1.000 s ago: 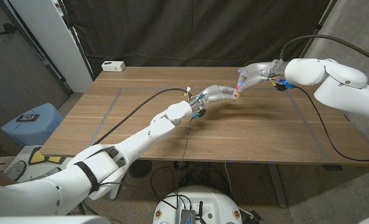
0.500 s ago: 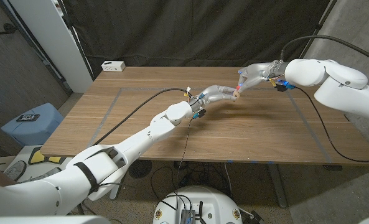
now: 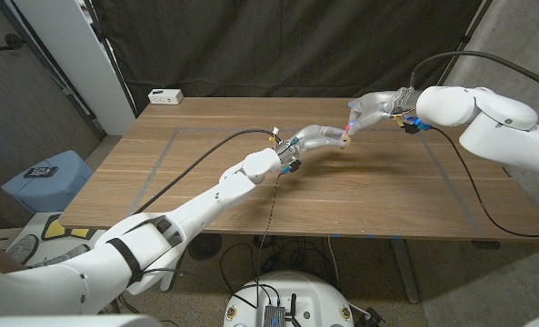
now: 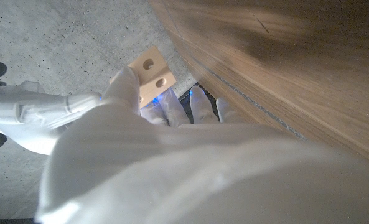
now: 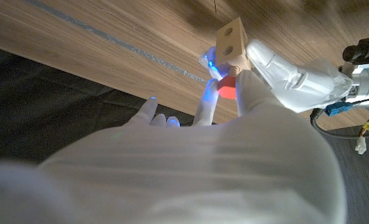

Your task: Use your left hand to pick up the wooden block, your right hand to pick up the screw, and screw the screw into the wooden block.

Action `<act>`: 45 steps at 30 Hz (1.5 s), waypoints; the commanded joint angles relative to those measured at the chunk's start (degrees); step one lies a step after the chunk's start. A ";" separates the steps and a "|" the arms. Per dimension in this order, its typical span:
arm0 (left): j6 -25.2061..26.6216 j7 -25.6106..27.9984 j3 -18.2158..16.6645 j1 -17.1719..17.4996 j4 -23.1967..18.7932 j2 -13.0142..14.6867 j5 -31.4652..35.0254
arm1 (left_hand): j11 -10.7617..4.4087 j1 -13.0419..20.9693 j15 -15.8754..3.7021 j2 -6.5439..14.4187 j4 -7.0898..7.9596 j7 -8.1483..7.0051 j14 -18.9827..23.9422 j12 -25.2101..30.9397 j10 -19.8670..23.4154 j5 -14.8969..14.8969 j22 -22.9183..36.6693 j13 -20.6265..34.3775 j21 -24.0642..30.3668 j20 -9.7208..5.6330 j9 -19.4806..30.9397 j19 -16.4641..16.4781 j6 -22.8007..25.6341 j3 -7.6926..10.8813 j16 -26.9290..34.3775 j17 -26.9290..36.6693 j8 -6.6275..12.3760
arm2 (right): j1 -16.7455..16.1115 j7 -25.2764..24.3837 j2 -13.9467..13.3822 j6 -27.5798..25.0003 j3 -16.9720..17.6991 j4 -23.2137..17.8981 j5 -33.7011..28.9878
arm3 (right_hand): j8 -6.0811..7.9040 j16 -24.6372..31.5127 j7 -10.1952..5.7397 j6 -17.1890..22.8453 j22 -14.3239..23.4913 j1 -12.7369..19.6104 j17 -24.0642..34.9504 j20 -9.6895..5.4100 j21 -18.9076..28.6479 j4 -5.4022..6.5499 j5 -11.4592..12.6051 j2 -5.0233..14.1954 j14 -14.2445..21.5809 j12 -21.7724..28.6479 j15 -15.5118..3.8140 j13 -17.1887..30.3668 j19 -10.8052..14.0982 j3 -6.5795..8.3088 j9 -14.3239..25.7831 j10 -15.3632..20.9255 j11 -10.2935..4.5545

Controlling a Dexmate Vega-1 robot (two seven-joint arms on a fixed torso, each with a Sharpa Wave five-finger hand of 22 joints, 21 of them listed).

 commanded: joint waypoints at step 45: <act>1.17 0.69 -0.12 1.46 -2.99 1.12 0.30 | -0.16 0.36 -3.16 0.66 0.11 0.01 0.51 0.00 -0.32 0.50 0.10 0.03 0.16 -0.01 0.29 0.37 0.28 0.69 0.09 0.08 0.23 | -1.28 -1.84 -0.05 -6.87 -1.73 -4.53 -5.76 | 10.43 2.03 -0.93 13.84 0.16 -11.98 0.53 -0.38 0.52 3.42 -2.39 -1.12 6.35 2.29 -1.25 0.03 2.94 -3.59 4.39 10.92 -1.40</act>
